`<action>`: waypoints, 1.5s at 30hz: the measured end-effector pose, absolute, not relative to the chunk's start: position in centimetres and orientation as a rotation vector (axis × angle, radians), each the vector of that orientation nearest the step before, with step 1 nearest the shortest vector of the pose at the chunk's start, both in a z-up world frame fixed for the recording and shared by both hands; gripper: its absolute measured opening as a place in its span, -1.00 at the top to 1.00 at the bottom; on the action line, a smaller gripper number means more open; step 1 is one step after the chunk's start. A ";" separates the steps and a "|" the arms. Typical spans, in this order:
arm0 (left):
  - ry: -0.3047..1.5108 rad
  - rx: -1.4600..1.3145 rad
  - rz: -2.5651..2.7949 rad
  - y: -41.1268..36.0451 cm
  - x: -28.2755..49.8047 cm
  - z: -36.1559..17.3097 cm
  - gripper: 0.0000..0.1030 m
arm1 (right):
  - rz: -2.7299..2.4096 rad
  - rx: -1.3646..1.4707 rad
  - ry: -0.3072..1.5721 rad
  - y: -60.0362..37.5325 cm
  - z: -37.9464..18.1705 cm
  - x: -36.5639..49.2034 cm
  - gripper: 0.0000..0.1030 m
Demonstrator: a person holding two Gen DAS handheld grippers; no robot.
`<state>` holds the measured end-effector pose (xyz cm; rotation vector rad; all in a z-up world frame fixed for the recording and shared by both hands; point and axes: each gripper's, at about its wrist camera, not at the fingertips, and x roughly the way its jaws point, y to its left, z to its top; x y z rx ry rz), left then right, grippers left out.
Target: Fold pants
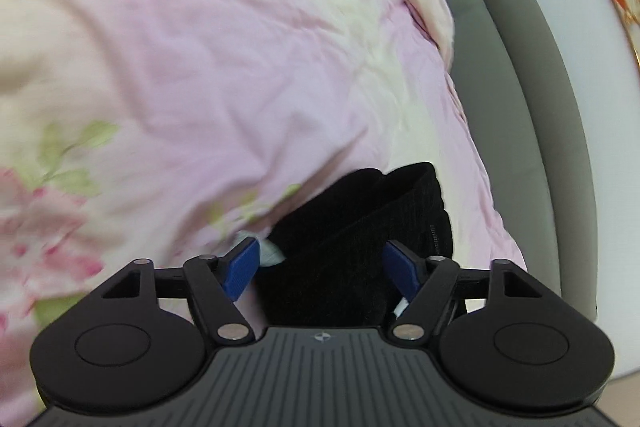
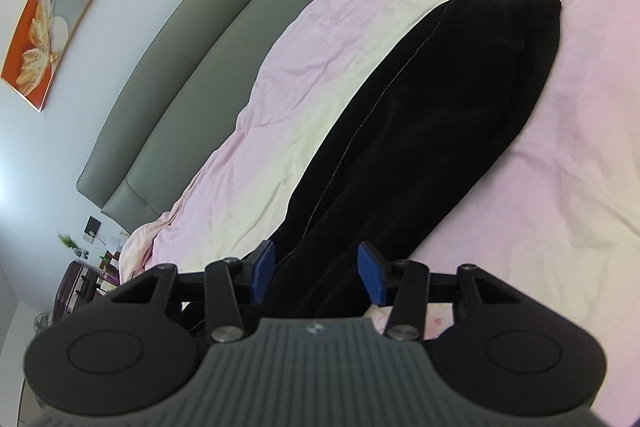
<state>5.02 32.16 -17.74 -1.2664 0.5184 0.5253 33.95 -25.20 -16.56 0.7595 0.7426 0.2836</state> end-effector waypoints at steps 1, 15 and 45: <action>0.521 -1.296 0.538 31.7 4.5 -18.3 -0.73 | 0.290 0.751 0.743 -25.0 -16.4 33.8 0.13; 0.547 -1.232 0.389 29.5 11.7 -22.9 -0.39 | 0.282 0.673 0.783 -23.9 -17.4 34.2 0.13; 0.653 -1.317 0.790 41.2 2.8 -17.1 -0.19 | 0.408 0.528 0.820 -18.4 -16.8 36.6 0.13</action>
